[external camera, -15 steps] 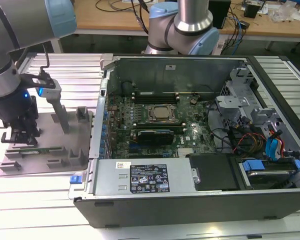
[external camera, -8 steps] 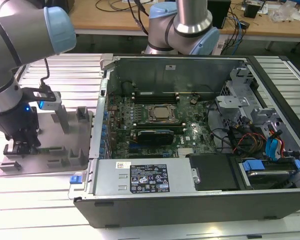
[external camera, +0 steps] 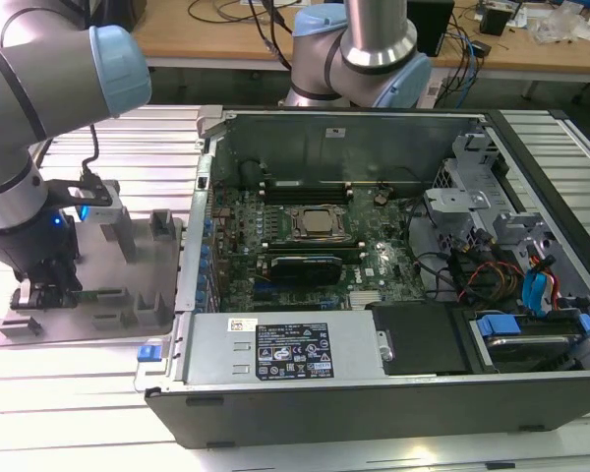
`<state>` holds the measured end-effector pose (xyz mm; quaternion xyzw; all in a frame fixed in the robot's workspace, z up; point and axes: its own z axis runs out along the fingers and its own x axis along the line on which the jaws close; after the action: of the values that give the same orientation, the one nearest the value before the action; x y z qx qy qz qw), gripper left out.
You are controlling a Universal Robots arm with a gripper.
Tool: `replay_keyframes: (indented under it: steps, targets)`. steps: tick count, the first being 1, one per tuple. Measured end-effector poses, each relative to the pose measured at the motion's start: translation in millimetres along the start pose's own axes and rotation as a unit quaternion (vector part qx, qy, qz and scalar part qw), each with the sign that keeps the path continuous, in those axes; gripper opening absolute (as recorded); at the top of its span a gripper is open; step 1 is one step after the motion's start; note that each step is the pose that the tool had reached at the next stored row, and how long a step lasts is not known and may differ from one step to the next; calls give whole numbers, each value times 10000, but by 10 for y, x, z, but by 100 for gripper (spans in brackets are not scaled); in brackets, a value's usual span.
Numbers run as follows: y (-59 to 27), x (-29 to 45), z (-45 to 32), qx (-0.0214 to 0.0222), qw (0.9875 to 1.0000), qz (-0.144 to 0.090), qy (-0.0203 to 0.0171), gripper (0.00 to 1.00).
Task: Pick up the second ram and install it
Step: 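Pick up the second ram and move it above second insertion slot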
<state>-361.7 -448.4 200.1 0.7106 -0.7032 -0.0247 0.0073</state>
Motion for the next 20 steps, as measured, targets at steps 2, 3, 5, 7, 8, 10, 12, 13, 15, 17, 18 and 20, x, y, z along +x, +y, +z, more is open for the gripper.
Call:
replay_keyframes:
  steps: [2, 3, 5, 7, 8, 10, 12, 13, 15, 17, 18, 20]
  targets:
    - [0, 0, 1, 0, 10000, 0, 0, 20]
    - [0, 0, 1, 0, 10000, 0, 0, 13]
    - [0, 0, 1, 0, 10000, 0, 0, 11]
    - [0, 0, 2, 0, 10000, 0, 0, 11]
    - [0, 0, 2, 0, 10000, 0, 0, 11]
    - [0, 0, 3, 0, 10000, 0, 0, 11]
    - [0, 0, 3, 0, 10000, 0, 0, 11]
    - [0, 0, 3, 0, 10000, 0, 0, 11]
    - [-1, 0, 4, 0, 10000, 0, 4, 11]
    - [0, 0, -6, 1, 10000, 0, 4, 11]
    - [1, -1, -32, 1, 10000, 0, 5, 11]
    - [3, -2, -73, 0, 10000, 1, 5, 11]
